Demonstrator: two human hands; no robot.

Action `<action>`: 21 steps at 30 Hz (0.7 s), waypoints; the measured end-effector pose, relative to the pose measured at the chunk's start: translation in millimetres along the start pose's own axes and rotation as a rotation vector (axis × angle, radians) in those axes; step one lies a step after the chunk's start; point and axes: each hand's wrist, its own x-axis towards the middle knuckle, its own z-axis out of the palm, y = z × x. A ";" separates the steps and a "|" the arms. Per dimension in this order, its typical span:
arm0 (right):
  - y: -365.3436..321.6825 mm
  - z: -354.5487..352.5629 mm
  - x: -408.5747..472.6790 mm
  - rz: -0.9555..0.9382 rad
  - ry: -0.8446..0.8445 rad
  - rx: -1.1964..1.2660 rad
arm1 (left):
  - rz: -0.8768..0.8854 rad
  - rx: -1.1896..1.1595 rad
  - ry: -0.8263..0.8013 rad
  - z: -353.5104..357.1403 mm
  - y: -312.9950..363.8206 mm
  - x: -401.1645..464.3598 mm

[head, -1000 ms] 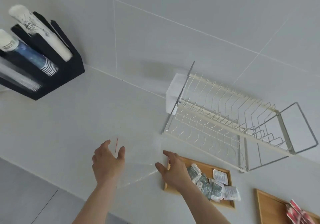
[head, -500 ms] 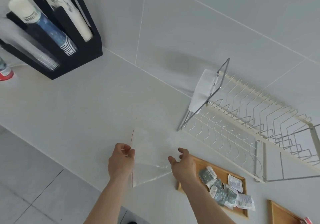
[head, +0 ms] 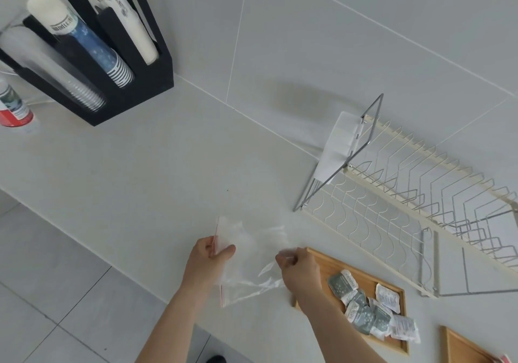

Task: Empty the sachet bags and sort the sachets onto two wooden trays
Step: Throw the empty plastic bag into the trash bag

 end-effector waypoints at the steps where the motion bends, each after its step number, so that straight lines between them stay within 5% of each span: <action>1: 0.9 -0.3 -1.0 -0.028 -0.006 -0.006 | 0.009 0.090 0.006 0.5 -1.4 -1.1; 6: 4.5 -1.7 1.8 -0.192 0.054 -0.193 | 0.132 0.159 0.001 4.3 1.5 -12.9; 9: 4.6 -8.5 3.3 -0.233 0.073 -0.033 | 0.159 0.020 -0.115 2.5 13.6 -20.4; 14: 4.6 -32.9 2.2 -0.110 -0.145 0.416 | 0.145 -0.181 -0.318 -1.0 35.7 -34.0; 21: 9.1 -79.2 -10.6 -0.089 -0.469 0.700 | 0.164 -0.278 -0.556 3.5 53.4 -45.1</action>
